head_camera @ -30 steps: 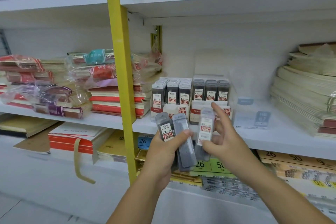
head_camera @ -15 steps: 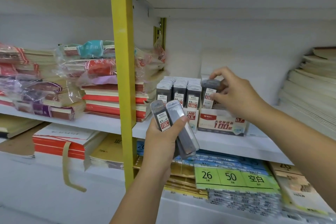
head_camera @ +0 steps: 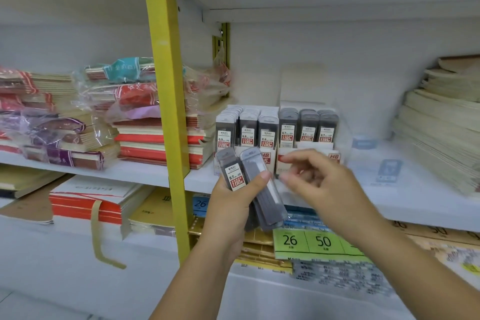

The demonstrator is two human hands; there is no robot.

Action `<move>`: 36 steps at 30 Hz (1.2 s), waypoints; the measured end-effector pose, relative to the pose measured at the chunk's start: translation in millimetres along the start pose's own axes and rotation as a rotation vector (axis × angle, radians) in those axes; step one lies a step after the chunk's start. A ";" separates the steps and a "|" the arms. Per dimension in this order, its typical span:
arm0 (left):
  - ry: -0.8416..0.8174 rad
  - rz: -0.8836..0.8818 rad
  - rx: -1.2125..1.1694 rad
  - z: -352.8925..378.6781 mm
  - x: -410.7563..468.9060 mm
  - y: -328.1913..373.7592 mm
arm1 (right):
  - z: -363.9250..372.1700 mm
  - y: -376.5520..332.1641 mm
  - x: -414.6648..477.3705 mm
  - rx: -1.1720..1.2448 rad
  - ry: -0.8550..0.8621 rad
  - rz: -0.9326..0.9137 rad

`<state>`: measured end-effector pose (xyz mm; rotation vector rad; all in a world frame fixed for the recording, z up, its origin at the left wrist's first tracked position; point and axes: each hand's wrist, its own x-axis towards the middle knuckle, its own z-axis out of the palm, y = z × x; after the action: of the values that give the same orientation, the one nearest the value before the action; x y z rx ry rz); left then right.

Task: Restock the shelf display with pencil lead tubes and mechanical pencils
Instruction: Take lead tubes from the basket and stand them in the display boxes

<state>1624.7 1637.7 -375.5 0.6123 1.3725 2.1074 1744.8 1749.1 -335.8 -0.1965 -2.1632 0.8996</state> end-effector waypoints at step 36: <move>0.042 0.027 0.001 1.7 -3.6 2.6 | -31.7 -8.9 25.7 0.241 0.134 0.066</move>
<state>1628.0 1635.6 -372.7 0.5931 1.3956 2.1523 1750.8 1770.0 -300.1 -0.2032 -1.9167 1.1427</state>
